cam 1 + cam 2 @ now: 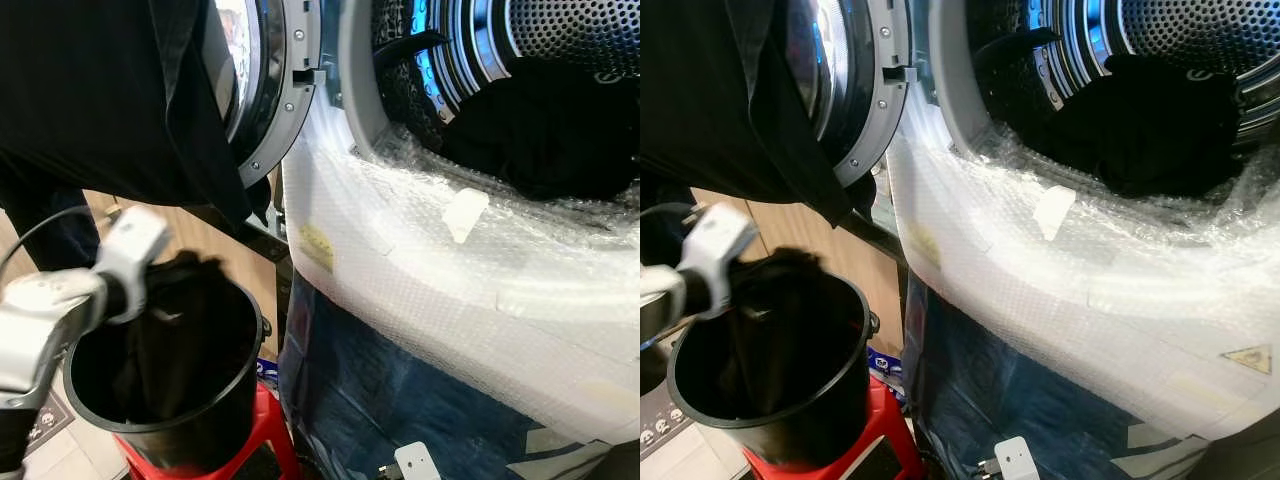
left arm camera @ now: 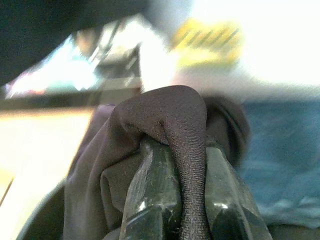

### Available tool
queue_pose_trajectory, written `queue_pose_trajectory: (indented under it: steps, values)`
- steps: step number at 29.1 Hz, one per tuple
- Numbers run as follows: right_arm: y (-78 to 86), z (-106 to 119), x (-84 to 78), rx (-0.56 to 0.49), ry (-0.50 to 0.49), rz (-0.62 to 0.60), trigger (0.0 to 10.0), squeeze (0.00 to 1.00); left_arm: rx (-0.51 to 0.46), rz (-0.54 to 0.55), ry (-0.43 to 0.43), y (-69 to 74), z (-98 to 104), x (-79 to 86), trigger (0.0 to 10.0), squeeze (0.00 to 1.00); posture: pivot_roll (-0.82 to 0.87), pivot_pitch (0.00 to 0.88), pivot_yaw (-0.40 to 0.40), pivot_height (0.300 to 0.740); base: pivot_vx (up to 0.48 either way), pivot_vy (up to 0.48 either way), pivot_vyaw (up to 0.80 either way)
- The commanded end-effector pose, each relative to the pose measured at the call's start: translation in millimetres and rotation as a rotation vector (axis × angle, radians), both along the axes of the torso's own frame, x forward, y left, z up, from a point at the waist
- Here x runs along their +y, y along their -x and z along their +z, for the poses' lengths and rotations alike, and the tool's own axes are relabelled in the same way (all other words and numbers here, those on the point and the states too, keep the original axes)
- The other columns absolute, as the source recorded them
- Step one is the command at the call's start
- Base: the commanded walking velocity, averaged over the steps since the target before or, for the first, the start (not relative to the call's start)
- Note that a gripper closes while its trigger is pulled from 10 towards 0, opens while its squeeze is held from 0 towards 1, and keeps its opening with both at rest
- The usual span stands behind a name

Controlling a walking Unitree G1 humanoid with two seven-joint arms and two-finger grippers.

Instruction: Clothes washing

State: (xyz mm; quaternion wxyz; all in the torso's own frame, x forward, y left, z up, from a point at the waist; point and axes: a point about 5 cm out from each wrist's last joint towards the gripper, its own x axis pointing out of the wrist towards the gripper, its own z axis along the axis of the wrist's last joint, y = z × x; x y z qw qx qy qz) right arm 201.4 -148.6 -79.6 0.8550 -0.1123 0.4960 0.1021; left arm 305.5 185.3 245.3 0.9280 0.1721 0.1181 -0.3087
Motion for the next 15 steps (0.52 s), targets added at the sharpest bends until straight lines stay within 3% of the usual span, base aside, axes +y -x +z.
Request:
queue_pose_trajectory:
  steps: [1,4,6,11,15]
  values:
    - [-4.0,2.2,-3.1,-0.013,0.000,-0.012,10.0,0.00,-0.063,-0.158,0.004,3.6,20.3,-33.5,0.0,0.00,0.38,0.000,-0.024,0.740,0.000,0.000,0.00]
    - [-4.5,2.5,-4.4,-0.014,0.006,-0.011,10.0,0.00,-0.058,-0.258,0.044,2.5,22.3,-60.2,0.0,0.00,0.37,0.000,-0.022,0.740,0.000,0.000,0.00]
    - [-4.8,2.7,-4.5,-0.015,0.006,-0.012,10.0,0.00,-0.055,-0.296,0.046,2.3,20.9,-69.7,0.0,0.00,0.37,0.000,-0.022,0.740,0.000,0.000,0.00]
    - [-7.6,4.4,-7.1,-0.026,0.003,-0.026,10.0,0.00,-0.019,-0.484,0.109,8.4,12.3,-122.7,0.0,0.00,0.34,0.000,-0.028,0.740,0.000,0.000,0.00]
    - [-8.6,5.0,-7.9,-0.030,0.006,-0.023,10.0,0.00,0.023,-0.558,0.146,13.4,2.7,-149.2,0.0,0.00,0.33,0.000,-0.033,0.740,0.000,0.000,0.00]
